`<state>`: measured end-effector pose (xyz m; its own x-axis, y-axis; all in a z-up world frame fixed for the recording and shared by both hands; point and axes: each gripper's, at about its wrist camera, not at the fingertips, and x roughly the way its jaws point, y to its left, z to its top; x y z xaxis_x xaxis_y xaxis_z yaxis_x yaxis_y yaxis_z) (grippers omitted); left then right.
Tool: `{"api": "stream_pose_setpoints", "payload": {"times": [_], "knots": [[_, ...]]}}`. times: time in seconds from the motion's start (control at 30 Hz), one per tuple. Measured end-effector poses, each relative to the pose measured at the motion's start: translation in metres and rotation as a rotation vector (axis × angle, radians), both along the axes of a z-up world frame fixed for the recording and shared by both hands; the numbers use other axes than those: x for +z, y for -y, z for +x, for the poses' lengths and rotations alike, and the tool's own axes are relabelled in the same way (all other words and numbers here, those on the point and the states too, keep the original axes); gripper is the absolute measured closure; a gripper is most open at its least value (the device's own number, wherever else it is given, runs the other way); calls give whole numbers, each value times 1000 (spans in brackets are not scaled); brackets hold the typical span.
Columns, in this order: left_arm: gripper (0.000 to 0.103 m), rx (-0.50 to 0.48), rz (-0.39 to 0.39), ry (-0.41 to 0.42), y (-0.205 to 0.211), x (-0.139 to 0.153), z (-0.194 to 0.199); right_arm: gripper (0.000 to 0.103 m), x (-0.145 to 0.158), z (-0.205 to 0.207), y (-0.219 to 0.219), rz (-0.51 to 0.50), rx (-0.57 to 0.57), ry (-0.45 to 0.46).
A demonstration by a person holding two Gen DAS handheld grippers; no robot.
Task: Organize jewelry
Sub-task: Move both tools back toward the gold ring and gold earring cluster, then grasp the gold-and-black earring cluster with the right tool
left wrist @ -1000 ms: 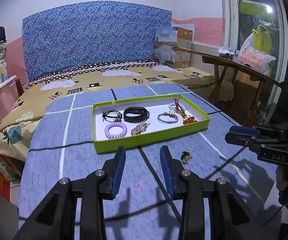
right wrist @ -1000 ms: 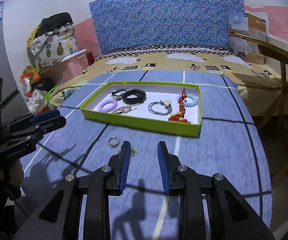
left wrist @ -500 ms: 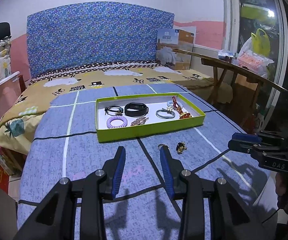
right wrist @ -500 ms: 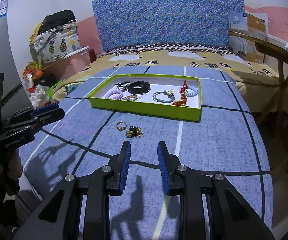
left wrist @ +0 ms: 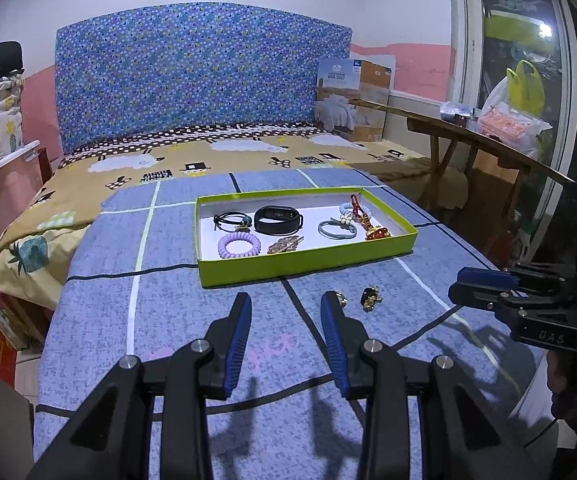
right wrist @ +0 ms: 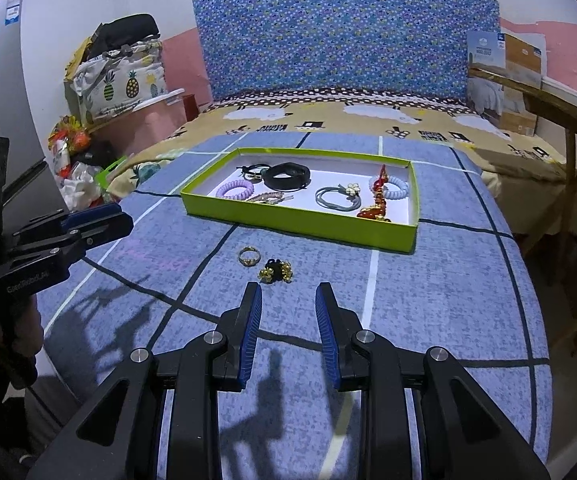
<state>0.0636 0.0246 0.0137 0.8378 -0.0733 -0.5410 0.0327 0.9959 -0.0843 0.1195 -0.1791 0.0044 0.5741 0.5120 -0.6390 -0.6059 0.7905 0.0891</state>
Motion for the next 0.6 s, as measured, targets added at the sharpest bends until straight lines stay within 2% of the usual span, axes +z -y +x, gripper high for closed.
{"api": "stream_pose_setpoints", "payload": {"times": [0.3, 0.6], "knots": [[66, 10, -8, -18, -8, -6, 8, 72, -16, 18, -22, -25, 39, -46], [66, 12, -17, -26, -13, -10, 12, 72, -33, 38, -47, -93, 77, -86]]}}
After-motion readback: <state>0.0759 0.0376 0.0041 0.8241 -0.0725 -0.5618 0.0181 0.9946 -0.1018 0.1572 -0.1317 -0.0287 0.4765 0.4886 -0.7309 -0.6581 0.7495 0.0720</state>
